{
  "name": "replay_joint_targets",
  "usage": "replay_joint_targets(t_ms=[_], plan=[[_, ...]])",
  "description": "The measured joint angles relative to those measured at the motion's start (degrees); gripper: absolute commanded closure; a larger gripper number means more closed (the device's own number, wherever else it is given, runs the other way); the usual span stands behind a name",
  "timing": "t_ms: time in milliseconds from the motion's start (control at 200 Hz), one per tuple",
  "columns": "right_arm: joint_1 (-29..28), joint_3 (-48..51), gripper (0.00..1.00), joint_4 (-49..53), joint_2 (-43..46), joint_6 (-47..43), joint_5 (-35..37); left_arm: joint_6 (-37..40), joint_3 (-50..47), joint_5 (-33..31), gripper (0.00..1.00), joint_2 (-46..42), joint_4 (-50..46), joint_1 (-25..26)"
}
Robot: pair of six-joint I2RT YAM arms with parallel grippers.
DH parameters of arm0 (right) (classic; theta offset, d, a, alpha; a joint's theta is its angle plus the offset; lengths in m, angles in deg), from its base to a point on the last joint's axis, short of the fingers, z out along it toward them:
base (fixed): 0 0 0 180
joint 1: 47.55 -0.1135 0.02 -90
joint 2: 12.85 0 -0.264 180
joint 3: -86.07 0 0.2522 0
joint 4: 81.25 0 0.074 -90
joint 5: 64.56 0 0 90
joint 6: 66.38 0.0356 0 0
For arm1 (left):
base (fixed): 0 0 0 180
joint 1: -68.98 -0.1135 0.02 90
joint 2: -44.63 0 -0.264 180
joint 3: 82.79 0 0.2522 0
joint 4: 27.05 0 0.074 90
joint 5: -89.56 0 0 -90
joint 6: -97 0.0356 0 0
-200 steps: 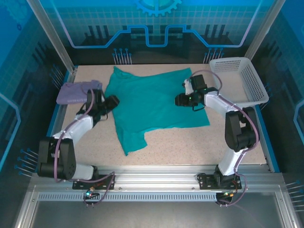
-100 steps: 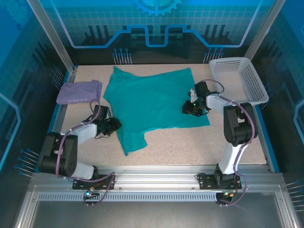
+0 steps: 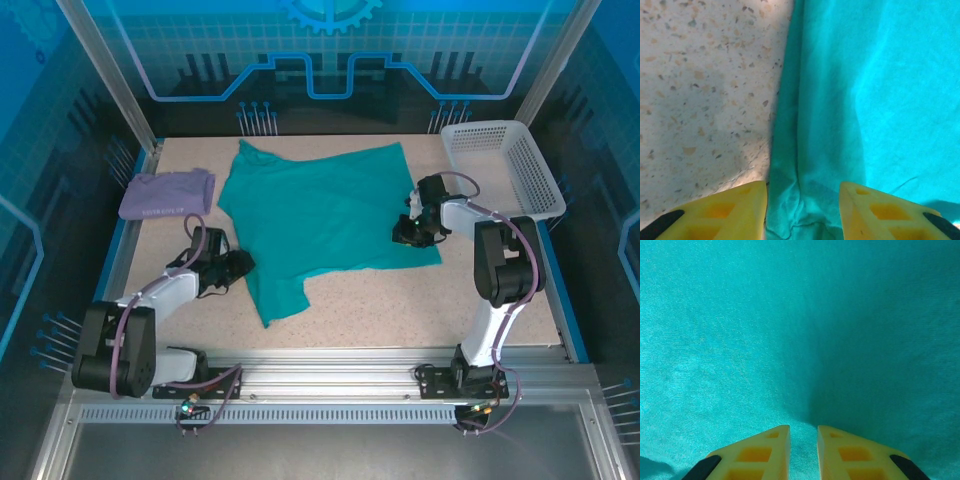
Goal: Fold the inside-out t-shirt
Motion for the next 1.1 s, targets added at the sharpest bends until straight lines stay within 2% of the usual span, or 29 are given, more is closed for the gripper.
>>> replay_joint_targets(t_ms=[245,450,550,650,855,1100], plan=[[0.0,0.2,0.79,0.0,0.0,0.0,0.0,0.4,-0.7,-1.9,0.7,-0.5,-1.2,0.0],[0.1,0.7,0.79,0.0,0.0,0.0,0.0,0.4,-0.7,-1.4,0.78,4.0,0.7,0.0],[0.4,0.8,0.8,0.0,0.0,0.0,0.0,0.4,-0.3,-1.3,0.86,4.7,0.6,-0.1],[1.1,1.1,0.83,0.0,0.0,-0.1,0.0,0.9,-0.2,-1.7,1.0,4.8,0.2,-0.3],[4.0,2.5,0.91,0.2,0.6,-0.5,1.5,1.5,-0.3,-2.1,1.0,2.0,0.0,-0.1],[6.5,5.0,0.93,0.4,2.8,-0.4,2.4,1.4,-2.5,-2.7,1.0,-6.4,-2.1,-0.7]])
